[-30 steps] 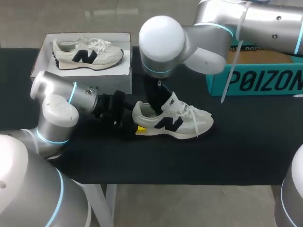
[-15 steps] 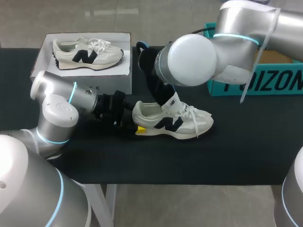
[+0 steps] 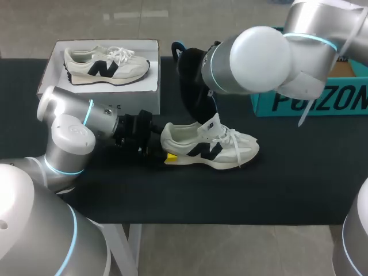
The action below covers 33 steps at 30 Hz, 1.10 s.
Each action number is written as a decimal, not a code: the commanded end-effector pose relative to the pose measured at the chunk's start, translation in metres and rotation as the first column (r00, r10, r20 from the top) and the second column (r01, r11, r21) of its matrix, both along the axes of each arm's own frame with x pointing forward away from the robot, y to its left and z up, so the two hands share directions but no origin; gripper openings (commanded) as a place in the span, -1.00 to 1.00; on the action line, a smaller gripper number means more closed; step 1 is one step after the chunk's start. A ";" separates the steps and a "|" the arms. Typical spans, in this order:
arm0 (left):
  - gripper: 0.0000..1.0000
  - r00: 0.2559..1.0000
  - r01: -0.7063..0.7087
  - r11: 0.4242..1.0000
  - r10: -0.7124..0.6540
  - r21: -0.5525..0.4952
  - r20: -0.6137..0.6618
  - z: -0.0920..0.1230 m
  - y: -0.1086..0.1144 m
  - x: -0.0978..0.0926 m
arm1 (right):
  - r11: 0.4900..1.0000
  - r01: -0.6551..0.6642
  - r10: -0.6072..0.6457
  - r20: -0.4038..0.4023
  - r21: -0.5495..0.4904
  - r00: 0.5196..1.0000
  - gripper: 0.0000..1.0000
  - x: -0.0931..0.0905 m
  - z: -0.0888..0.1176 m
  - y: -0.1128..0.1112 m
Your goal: Take the shoe out of the shoebox, open the shoe tongue, remove and reinsert the insole, then place the shoe into the shoebox
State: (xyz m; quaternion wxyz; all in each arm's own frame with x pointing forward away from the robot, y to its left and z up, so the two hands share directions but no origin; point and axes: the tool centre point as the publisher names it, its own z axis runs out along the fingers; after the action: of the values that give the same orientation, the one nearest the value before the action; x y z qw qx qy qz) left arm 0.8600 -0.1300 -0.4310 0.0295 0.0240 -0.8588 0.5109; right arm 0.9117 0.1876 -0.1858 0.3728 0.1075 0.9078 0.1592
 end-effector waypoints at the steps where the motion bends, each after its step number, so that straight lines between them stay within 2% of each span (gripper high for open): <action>1: -1.00 1.000 0.001 1.000 -0.001 0.002 0.000 -0.001 -0.001 0.000 | 1.000 -0.004 0.004 -0.004 0.002 1.000 -1.00 0.002 -0.001 0.000; 20: -1.00 1.000 0.001 1.000 -0.001 0.002 0.000 -0.001 -0.001 0.000 | 1.000 -0.004 0.004 -0.004 0.002 1.000 -1.00 0.002 -0.001 0.000; 27: -1.00 1.000 0.001 1.000 -0.001 0.002 0.000 -0.001 -0.001 0.000 | 0.989 -0.086 0.086 0.001 0.119 0.996 -1.00 0.002 0.023 -0.028; 33: -1.00 1.000 0.001 1.000 -0.001 0.002 0.000 -0.001 -0.001 0.000 | 0.967 -0.098 0.104 -0.010 0.235 0.995 -1.00 0.003 0.041 -0.049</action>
State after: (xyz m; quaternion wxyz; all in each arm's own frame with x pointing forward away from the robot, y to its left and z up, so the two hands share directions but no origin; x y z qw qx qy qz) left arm 0.8599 -0.1300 -0.4310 0.0294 0.0240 -0.8588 0.5109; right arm 0.9191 0.1666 -0.1483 0.3512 0.1246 0.8971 0.2374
